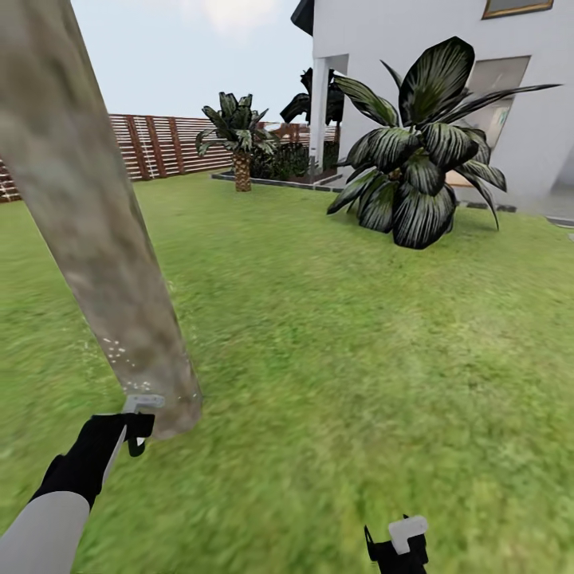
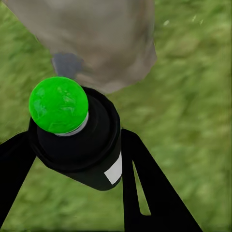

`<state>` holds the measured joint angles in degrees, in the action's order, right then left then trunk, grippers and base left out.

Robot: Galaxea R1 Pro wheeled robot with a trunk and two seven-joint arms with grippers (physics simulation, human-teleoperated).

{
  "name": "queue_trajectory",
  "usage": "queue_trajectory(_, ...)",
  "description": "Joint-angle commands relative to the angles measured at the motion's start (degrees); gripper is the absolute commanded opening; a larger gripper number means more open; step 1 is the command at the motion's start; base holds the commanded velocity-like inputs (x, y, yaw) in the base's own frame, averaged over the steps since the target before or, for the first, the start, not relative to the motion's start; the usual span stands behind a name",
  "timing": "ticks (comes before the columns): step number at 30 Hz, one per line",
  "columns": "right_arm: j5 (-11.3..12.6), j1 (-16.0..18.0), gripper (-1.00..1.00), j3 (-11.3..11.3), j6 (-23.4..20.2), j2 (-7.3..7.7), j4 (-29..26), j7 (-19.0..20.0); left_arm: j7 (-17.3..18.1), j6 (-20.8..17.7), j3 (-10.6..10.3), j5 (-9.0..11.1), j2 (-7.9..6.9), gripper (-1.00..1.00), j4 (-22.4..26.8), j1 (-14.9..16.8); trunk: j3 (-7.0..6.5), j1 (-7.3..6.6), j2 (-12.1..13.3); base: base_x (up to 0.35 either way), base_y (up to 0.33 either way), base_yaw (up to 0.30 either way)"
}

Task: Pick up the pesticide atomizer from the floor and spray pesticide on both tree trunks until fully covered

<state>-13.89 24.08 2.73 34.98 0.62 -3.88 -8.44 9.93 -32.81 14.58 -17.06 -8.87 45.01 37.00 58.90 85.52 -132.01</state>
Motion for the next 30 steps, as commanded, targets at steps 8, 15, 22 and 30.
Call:
queue_trajectory(8,0.01,0.00,1.00,0.00,0.00,0.00,0.01,0.00,0.00,0.16,-0.23,0.01,0.06,-1.00,0.00,-0.02,0.00,0.00,0.00,0.183,-0.235,0.271)
queue_trajectory(15,0.00,0.00,1.00,-0.07,0.00,0.08,0.01,0.00,-0.02,0.26,-0.34,0.01,0.43,-1.00,0.07,0.00,0.00,0.00,0.00,0.195,-0.225,0.124)
queue_trajectory(22,0.00,0.00,1.00,-0.03,0.00,0.07,0.01,0.00,-0.02,0.39,-0.27,0.01,0.44,-1.00,0.08,0.00,0.00,0.00,0.00,0.020,-0.266,0.001)
queue_trajectory(30,0.00,0.00,1.00,0.00,0.00,0.00,0.01,0.00,-0.07,0.30,-0.04,0.01,0.27,-1.00,0.08,0.00,0.00,0.00,0.00,0.000,-0.270,0.180)
